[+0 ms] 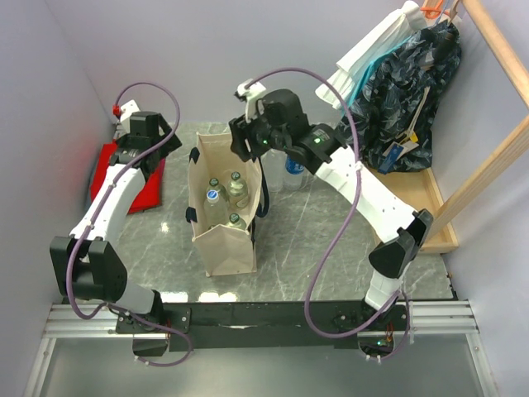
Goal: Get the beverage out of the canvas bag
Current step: Take out the drink from the canvas bag.
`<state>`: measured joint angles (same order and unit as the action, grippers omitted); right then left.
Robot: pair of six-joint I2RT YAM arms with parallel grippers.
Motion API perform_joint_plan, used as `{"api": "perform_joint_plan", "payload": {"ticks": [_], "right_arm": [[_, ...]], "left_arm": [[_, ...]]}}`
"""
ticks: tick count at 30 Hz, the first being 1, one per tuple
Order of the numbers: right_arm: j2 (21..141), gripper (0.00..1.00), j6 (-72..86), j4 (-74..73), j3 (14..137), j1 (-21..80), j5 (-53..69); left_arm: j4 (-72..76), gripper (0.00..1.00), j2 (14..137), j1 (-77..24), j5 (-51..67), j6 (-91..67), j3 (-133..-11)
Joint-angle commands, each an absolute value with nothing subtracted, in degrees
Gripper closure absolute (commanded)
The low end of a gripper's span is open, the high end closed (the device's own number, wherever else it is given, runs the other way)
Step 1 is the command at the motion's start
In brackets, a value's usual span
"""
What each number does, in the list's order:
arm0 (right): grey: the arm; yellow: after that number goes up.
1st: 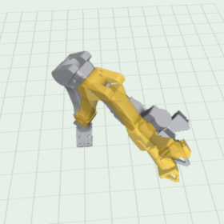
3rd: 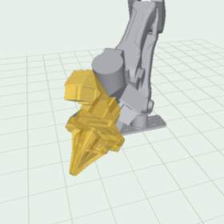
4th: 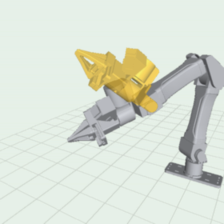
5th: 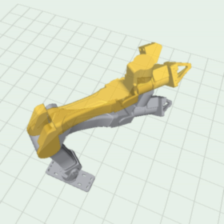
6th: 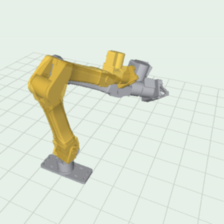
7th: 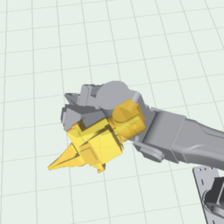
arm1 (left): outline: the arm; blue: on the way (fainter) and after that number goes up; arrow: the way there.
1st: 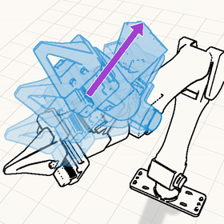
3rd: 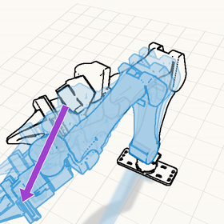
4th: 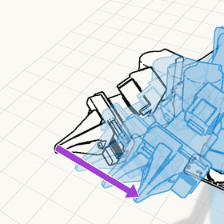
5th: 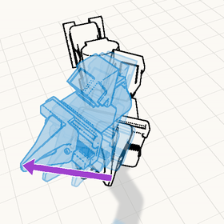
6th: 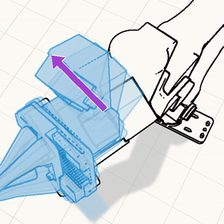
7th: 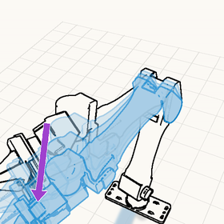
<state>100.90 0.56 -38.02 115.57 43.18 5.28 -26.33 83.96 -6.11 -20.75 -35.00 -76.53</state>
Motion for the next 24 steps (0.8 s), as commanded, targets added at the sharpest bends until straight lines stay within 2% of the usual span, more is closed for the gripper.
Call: {"api": "perform_joint_plan", "payload": {"ticks": [1, 7, 13, 24], "right_arm": [[102.5, 0.37, 0.5, -40.6, 117.4, 44.4, 6.1], [101.0, 0.37, 0.5, -37.5, 111.8, 44.6, 8.5], [104.3, 0.38, -1.0, -39.3, 113.0, 45.0, 12.1], [110.0, 0.39, -1.3, -38.9, 114.4, 45.1, 10.5]], "left_arm": [[-25.2, 0.04, 82.9, -5.6, -20.9, -33.7, -75.3], [-22.6, 0.04, 80.6, -5.4, -20.3, -34.1, -71.2], [-21.8, 0.04, 80.3, -5.4, -19.9, -34.9, -69.6], [-21.5, 0.04, 80.7, -5.4, -19.7, -34.4, -69.8]]}}
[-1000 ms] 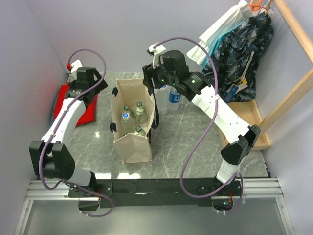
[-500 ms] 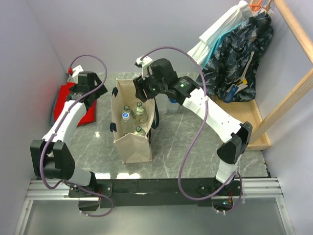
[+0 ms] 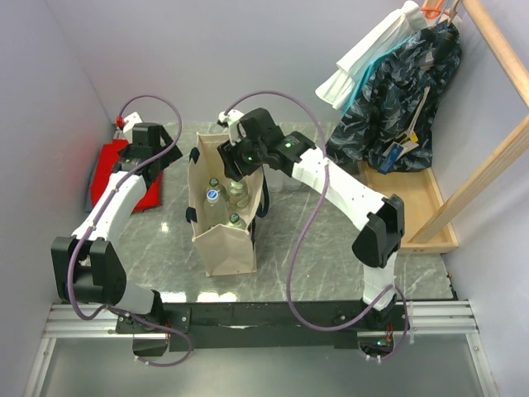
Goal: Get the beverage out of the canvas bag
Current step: Take out the drink from the canvas bag.
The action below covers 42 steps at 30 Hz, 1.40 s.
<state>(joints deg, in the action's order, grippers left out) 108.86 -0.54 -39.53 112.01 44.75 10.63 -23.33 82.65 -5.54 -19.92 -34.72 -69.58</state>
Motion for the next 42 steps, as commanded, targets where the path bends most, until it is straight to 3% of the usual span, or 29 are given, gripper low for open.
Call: {"api": "perform_joint_plan", "payload": {"ticks": [1, 9, 42], "right_arm": [[110.3, 0.40, -1.1, -37.9, 114.2, 45.1, 10.5], [115.5, 0.41, -0.5, -40.3, 119.5, 45.2, 9.8], [119.0, 0.39, 4.5, -42.4, 118.1, 44.0, -0.2]], "left_arm": [[-21.4, 0.04, 80.6, -5.4, -19.8, -34.2, -69.7], [-21.5, 0.04, 79.8, -5.4, -20.0, -33.8, -69.3], [-20.8, 0.04, 76.6, -5.3, -21.7, -33.1, -67.1]]}}
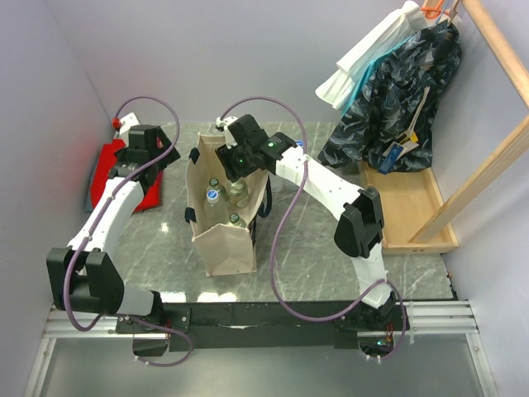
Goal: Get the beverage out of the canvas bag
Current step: Take out the drink from the canvas bag.
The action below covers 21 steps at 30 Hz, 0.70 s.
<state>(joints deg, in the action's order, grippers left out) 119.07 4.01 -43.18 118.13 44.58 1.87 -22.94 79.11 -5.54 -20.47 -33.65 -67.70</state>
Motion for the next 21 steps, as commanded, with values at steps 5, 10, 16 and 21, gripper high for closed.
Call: {"api": "perform_joint_plan", "payload": {"ticks": [5, 10, 16, 21], "right_arm": [[118.2, 0.39, 5.4, -40.7, 116.8, 43.5, 1.9], [120.2, 0.40, 5.5, -42.5, 119.0, 43.1, 2.7], [120.8, 0.40, 5.2, -43.1, 119.2, 43.1, 3.2], [120.4, 0.42, 5.4, -41.8, 117.7, 43.2, 4.2]], "left_arm": [[-21.4, 0.04, 77.0, -5.3, -21.8, -33.2, -67.8], [-21.0, 0.04, 76.8, -5.3, -21.4, -33.4, -67.3], [-20.9, 0.04, 76.6, -5.3, -22.0, -33.2, -66.9], [-20.7, 0.04, 77.0, -5.3, -21.3, -33.2, -67.0]]}}
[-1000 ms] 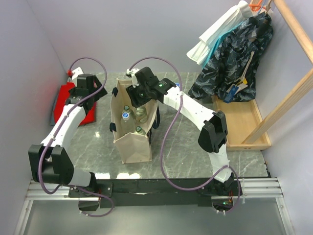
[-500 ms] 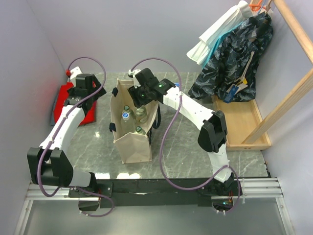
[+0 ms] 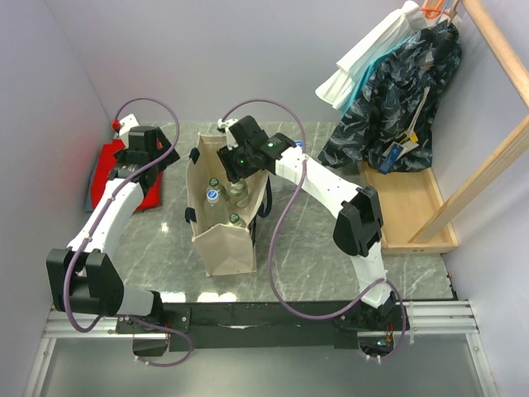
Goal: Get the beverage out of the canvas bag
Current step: Take out the drink from the canvas bag.
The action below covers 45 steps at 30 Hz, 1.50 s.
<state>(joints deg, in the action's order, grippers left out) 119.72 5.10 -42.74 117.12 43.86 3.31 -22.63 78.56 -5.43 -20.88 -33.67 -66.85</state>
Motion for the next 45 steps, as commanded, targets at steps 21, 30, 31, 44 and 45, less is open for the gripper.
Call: {"api": "perform_joint_plan", "payload": {"ticks": [21, 30, 31, 44, 45], "right_arm": [[122.1, 0.47, 5.2, -43.2, 119.5, 43.2, 4.6], [119.1, 0.51, 5.5, -39.6, 116.0, 43.2, 4.5], [119.0, 0.51, 5.5, -39.5, 115.7, 43.2, 4.6], [118.7, 1.00, 5.8, -37.5, 115.3, 43.2, 7.2], [118.7, 1.00, 5.6, -37.4, 115.2, 43.2, 7.4]], "left_arm": [[-20.7, 0.04, 76.8, -5.3, -21.6, -32.9, -66.7], [-20.7, 0.04, 76.7, -5.3, -21.4, -33.0, -66.6], [-20.7, 0.04, 76.7, -5.3, -21.3, -33.0, -66.7], [-20.6, 0.04, 76.7, -5.3, -21.6, -32.8, -66.5], [-20.5, 0.04, 76.8, -5.3, -21.4, -32.8, -66.5]]}}
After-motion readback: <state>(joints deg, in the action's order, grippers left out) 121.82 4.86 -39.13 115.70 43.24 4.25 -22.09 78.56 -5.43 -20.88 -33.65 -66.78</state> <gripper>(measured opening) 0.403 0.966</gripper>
